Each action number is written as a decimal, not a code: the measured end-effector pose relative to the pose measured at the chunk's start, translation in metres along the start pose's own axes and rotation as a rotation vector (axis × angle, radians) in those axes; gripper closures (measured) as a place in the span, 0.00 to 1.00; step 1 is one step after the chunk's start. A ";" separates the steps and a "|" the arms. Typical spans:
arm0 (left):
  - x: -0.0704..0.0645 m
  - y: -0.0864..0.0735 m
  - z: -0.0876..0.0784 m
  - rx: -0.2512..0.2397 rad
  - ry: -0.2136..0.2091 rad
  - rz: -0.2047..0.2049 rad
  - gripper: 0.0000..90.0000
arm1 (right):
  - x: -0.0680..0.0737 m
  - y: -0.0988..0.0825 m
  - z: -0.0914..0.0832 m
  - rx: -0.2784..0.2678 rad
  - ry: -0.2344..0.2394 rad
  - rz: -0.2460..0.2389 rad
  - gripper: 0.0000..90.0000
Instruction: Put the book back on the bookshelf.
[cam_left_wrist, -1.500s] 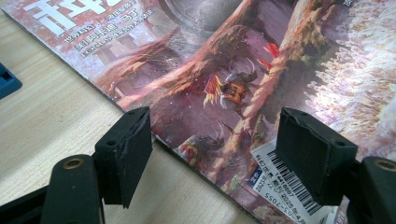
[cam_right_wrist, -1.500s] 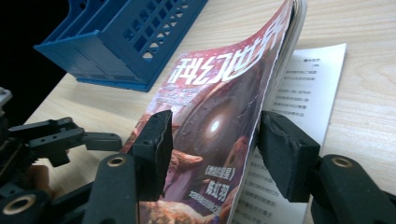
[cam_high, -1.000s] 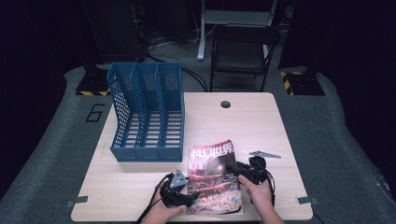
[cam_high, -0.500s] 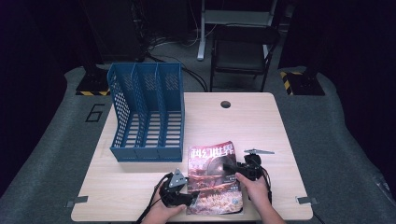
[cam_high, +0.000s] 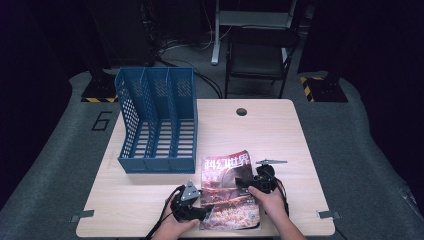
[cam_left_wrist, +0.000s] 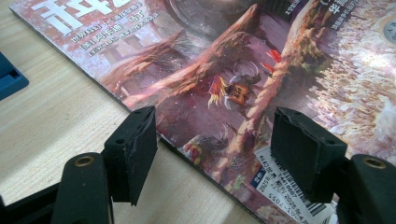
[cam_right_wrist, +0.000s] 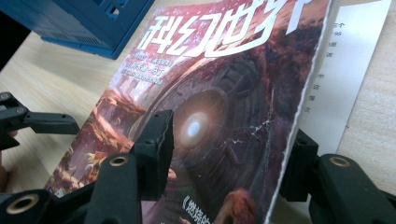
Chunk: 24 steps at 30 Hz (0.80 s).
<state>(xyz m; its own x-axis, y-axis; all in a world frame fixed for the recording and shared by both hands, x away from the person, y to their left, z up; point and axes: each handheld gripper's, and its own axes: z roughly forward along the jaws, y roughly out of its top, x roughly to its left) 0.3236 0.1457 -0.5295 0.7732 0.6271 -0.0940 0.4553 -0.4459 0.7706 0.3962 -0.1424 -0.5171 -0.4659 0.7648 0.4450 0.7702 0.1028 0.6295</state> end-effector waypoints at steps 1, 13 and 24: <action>0.000 0.000 0.000 0.000 0.001 0.000 0.35 | 0.000 0.000 0.000 0.004 0.003 0.005 0.52; 0.000 0.000 0.000 -0.001 0.002 -0.002 0.35 | 0.001 -0.004 -0.001 0.031 0.041 0.001 0.61; 0.000 0.000 -0.001 0.006 -0.005 -0.003 0.35 | 0.000 -0.005 -0.003 0.062 0.070 0.011 0.66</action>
<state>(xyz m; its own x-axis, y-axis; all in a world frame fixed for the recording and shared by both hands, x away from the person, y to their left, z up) 0.3237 0.1462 -0.5288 0.7738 0.6256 -0.0996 0.4605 -0.4475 0.7666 0.3911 -0.1446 -0.5189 -0.4849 0.7203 0.4960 0.7996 0.1354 0.5851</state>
